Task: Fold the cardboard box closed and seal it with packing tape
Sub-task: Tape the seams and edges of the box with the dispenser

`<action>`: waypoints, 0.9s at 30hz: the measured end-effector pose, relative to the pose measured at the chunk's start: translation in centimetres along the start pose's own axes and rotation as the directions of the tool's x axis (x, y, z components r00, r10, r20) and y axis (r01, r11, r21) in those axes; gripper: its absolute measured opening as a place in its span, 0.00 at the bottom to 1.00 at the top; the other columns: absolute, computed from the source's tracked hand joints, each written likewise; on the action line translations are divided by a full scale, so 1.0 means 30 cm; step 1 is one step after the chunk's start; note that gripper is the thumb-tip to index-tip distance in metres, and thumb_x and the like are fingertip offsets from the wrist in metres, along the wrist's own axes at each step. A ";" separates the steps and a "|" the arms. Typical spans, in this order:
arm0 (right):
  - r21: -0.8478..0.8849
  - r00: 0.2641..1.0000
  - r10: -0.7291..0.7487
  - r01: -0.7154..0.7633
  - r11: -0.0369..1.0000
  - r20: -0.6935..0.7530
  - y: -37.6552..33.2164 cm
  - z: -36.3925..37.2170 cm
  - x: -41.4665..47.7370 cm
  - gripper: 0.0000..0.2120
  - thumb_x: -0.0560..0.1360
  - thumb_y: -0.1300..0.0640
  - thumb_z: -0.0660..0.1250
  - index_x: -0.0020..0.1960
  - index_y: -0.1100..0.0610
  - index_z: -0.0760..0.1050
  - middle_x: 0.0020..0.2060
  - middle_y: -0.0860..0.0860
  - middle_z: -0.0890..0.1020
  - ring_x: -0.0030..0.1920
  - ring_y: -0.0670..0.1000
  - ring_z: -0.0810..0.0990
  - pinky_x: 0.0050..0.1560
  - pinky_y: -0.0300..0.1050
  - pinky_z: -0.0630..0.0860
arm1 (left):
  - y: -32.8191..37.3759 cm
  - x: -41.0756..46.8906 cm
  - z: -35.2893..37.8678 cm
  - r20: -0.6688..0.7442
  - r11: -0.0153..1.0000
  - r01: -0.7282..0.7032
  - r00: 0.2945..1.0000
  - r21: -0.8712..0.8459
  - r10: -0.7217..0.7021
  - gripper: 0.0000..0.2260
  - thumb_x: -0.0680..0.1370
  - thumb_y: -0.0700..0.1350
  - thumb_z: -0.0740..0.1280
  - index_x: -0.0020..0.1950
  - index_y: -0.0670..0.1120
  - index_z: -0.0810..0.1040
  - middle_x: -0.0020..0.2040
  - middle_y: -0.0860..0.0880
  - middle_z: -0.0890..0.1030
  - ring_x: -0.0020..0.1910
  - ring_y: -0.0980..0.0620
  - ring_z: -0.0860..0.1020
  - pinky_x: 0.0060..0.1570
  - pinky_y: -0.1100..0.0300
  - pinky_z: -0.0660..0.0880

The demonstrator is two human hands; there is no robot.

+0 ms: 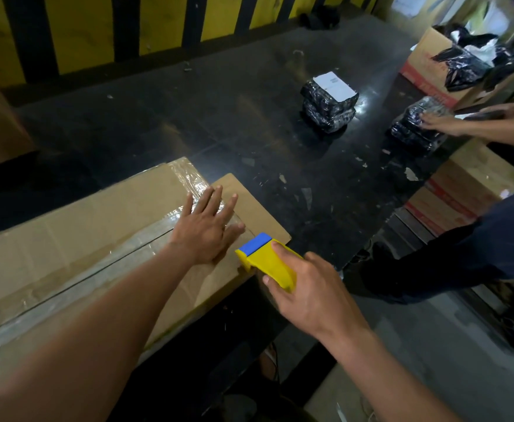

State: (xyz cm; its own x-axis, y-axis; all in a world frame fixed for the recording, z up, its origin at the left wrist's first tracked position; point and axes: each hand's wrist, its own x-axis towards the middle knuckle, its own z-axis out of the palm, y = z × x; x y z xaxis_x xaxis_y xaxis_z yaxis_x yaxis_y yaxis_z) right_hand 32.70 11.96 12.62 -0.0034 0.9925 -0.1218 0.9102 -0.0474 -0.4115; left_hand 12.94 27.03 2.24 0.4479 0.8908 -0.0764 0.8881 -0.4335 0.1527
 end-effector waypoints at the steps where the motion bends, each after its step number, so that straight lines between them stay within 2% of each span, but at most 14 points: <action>1: -0.010 1.000 0.001 -0.001 1.000 -0.014 0.011 -0.013 -0.009 0.29 0.76 0.39 0.64 0.75 0.42 0.62 0.41 0.50 0.70 0.45 0.57 0.77 0.46 0.50 0.75 | -0.001 0.001 0.000 0.000 1.000 -0.004 1.000 -0.002 0.004 0.38 0.77 0.70 0.34 0.84 0.54 0.47 0.84 0.43 0.48 0.83 0.43 0.45 0.78 0.39 0.42; 6: -0.060 0.999 0.040 -0.039 0.997 0.018 0.053 0.001 -0.067 0.30 0.75 0.39 0.64 0.75 0.42 0.62 0.42 0.52 0.73 0.48 0.58 0.77 0.48 0.50 0.75 | 0.005 0.001 -0.002 0.012 1.000 -0.006 1.000 -0.021 0.006 0.37 0.78 0.71 0.35 0.84 0.55 0.44 0.84 0.44 0.45 0.83 0.44 0.42 0.78 0.40 0.40; 10: -0.055 0.996 0.088 -0.087 0.995 0.010 0.048 0.068 -0.084 0.31 0.76 0.36 0.62 0.76 0.40 0.59 0.43 0.50 0.69 0.49 0.57 0.77 0.43 0.47 0.71 | 0.010 -0.002 -0.011 0.042 1.000 -0.006 0.999 -0.019 0.007 0.36 0.80 0.71 0.40 0.83 0.55 0.42 0.84 0.44 0.42 0.82 0.45 0.39 0.78 0.40 0.38; 13: -0.046 0.994 0.107 -0.107 0.993 0.006 0.039 0.097 -0.078 0.31 0.76 0.36 0.62 0.76 0.40 0.58 0.44 0.50 0.69 0.49 0.57 0.78 0.45 0.48 0.72 | 0.023 0.002 -0.019 0.047 1.000 0.015 0.999 -0.006 -0.015 0.36 0.79 0.71 0.40 0.83 0.54 0.42 0.84 0.43 0.39 0.82 0.44 0.38 0.77 0.38 0.36; 16: -0.032 0.993 0.114 -0.114 0.993 -0.010 0.039 0.100 -0.076 0.31 0.76 0.37 0.63 0.76 0.40 0.59 0.44 0.50 0.69 0.48 0.57 0.78 0.44 0.47 0.71 | 0.062 -0.008 -0.032 -0.015 0.996 0.064 0.998 0.059 -0.063 0.37 0.81 0.69 0.42 0.83 0.49 0.42 0.83 0.41 0.39 0.82 0.40 0.38 0.76 0.38 0.37; 18: -0.022 0.994 0.107 -0.107 0.994 -0.011 0.042 0.100 -0.079 0.30 0.76 0.37 0.63 0.76 0.40 0.59 0.43 0.50 0.69 0.47 0.57 0.77 0.44 0.47 0.72 | 0.107 -0.029 -0.017 -0.031 0.998 0.049 0.998 0.033 -0.048 0.37 0.81 0.68 0.41 0.84 0.46 0.43 0.84 0.40 0.42 0.82 0.41 0.40 0.77 0.40 0.37; 20: -0.022 0.995 0.098 -0.098 0.995 -0.003 0.046 0.100 -0.083 0.30 0.76 0.38 0.63 0.76 0.41 0.61 0.43 0.50 0.69 0.47 0.57 0.77 0.44 0.48 0.73 | 0.135 -0.050 0.015 0.008 0.999 0.040 0.999 -0.019 -0.039 0.39 0.80 0.71 0.40 0.84 0.48 0.42 0.84 0.41 0.43 0.82 0.42 0.39 0.77 0.40 0.35; 22: -0.027 0.996 0.089 -0.089 0.996 -0.004 0.056 0.090 -0.087 0.30 0.76 0.37 0.63 0.76 0.41 0.61 0.43 0.50 0.69 0.47 0.57 0.77 0.44 0.49 0.73 | 0.129 -0.052 0.040 0.037 0.999 0.035 0.999 0.012 -0.036 0.41 0.78 0.74 0.39 0.83 0.51 0.40 0.84 0.42 0.41 0.82 0.42 0.38 0.77 0.39 0.35; 27: -0.056 0.999 0.047 -0.048 0.997 -0.009 0.076 0.036 -0.098 0.31 0.75 0.34 0.62 0.76 0.41 0.62 0.42 0.49 0.68 0.48 0.57 0.77 0.46 0.48 0.73 | 0.117 -0.046 0.031 0.048 0.999 0.018 0.999 0.037 -0.019 0.42 0.76 0.75 0.37 0.83 0.51 0.40 0.84 0.42 0.40 0.82 0.42 0.38 0.77 0.39 0.35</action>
State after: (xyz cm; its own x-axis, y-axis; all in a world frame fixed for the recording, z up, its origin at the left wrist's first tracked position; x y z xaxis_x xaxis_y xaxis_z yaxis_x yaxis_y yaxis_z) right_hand 34.33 8.82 11.06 0.0436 0.9902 -0.1330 0.9311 -0.0885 -0.3538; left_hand 15.52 24.15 1.97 0.4350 0.8915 -0.1264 0.8991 -0.4224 0.1149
